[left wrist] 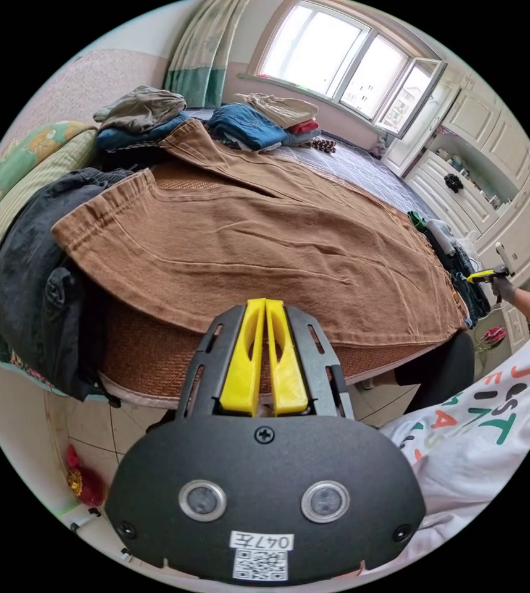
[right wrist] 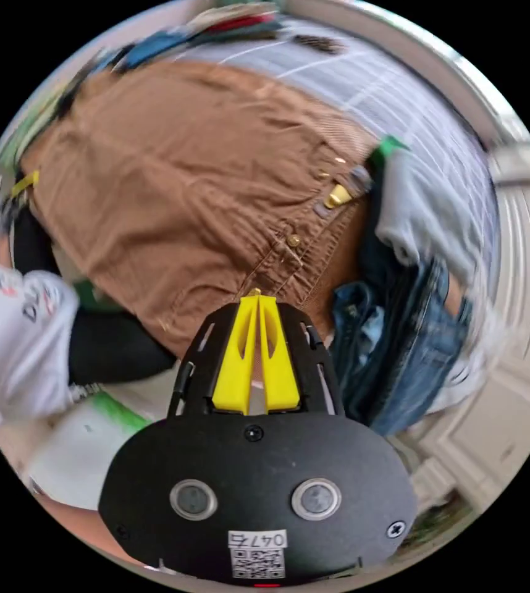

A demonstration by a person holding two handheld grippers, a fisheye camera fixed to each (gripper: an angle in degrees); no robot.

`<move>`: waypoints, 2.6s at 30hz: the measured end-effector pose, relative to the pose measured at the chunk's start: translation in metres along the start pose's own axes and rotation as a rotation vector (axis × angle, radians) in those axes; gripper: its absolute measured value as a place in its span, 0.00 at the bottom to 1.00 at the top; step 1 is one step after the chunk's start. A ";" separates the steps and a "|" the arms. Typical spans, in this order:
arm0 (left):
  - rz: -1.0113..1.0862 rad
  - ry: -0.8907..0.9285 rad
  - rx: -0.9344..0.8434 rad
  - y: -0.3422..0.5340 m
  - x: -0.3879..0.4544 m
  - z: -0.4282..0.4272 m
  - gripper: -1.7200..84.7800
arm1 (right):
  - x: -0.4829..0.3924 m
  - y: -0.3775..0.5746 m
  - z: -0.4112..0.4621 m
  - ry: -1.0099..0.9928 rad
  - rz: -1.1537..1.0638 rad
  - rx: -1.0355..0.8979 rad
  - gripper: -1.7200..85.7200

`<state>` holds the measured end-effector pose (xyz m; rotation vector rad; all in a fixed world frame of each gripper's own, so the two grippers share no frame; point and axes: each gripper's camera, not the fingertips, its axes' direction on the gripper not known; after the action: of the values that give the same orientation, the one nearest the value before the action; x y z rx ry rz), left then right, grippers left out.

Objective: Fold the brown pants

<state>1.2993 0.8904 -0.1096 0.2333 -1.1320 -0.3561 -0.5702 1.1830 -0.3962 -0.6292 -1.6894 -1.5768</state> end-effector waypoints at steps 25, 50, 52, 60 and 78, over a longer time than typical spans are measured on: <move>-0.060 0.050 -0.008 -0.001 -0.005 0.031 0.01 | -0.217 -0.240 -0.059 0.402 -0.714 -0.316 0.04; -0.077 0.029 -0.002 0.005 0.015 0.042 0.01 | -0.195 -0.218 -0.137 0.410 -0.834 -0.293 0.03; -0.078 0.031 -0.001 0.006 0.015 0.042 0.01 | -0.177 -0.205 -0.143 0.375 -0.786 -0.278 0.03; -0.079 0.036 0.005 0.014 0.012 0.039 0.01 | -0.103 -0.128 -0.154 0.256 -0.565 -0.167 0.03; -0.091 0.072 0.014 0.051 -0.028 0.018 0.01 | 0.037 0.297 -0.234 0.163 0.204 0.681 0.06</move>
<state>1.2806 0.9477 -0.1074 0.3088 -1.0553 -0.4177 -0.3232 0.9861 -0.1851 -0.2947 -1.8199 -0.8034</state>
